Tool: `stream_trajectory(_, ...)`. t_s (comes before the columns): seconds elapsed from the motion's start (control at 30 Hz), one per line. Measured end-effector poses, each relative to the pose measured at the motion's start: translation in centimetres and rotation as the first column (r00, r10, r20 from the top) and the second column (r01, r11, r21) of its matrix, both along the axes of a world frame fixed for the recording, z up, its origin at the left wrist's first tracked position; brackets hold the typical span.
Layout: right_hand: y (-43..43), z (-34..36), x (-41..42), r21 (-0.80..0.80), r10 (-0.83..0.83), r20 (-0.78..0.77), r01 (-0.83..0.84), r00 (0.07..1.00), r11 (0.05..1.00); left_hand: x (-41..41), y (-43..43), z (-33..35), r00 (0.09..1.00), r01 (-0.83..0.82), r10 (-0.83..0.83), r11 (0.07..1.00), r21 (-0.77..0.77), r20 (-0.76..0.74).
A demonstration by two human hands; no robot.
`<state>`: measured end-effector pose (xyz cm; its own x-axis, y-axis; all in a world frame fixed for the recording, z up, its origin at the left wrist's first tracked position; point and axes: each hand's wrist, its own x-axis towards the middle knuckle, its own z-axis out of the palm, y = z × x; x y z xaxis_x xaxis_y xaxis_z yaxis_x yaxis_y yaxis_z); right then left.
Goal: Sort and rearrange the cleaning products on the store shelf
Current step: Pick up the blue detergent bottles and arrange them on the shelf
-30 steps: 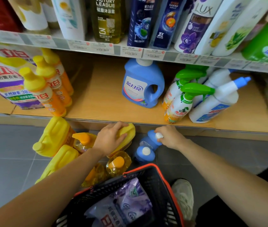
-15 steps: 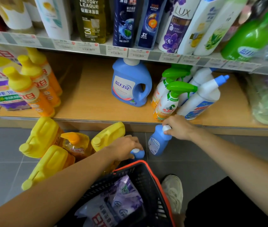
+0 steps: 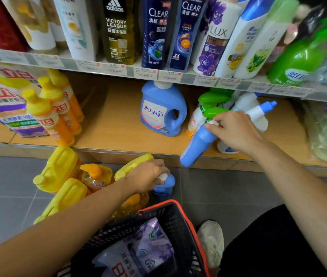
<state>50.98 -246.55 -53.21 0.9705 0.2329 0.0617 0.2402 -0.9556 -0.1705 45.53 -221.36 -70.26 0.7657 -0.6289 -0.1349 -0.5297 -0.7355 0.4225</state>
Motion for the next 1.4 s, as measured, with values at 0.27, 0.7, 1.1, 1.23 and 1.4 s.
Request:
stream_trajectory(0.27,3.3,0.2,3.4,0.091,-0.093,-0.005,0.093,0.996,0.992,1.2,3.5,10.8,0.972,-0.202,0.221,0.96,-0.196,0.077)
stream_trajectory(0.7,6.7,-3.3,6.3,0.006,-0.091,-0.017,0.091,0.996,0.996,8.1,6.8,14.8,0.914,-0.287,0.341,0.926,-0.245,0.218)
stream_trajectory(1.1,6.2,-4.4,6.5,0.126,0.161,-0.178,-0.14,0.971,0.982,10.0,4.6,7.9,0.879,-0.451,0.475,0.86,-0.238,0.052)
stream_trajectory(1.23,6.2,-5.1,6.1,0.153,0.121,-0.098,-0.105,0.988,0.983,9.6,4.7,6.5,0.852,-0.488,0.521,0.824,-0.287,0.049)
stream_trajectory(1.4,6.9,-6.5,5.9,0.236,0.094,0.008,-0.094,0.995,0.967,9.2,4.1,6.4,0.826,-0.524,0.563,0.785,-0.331,0.028)
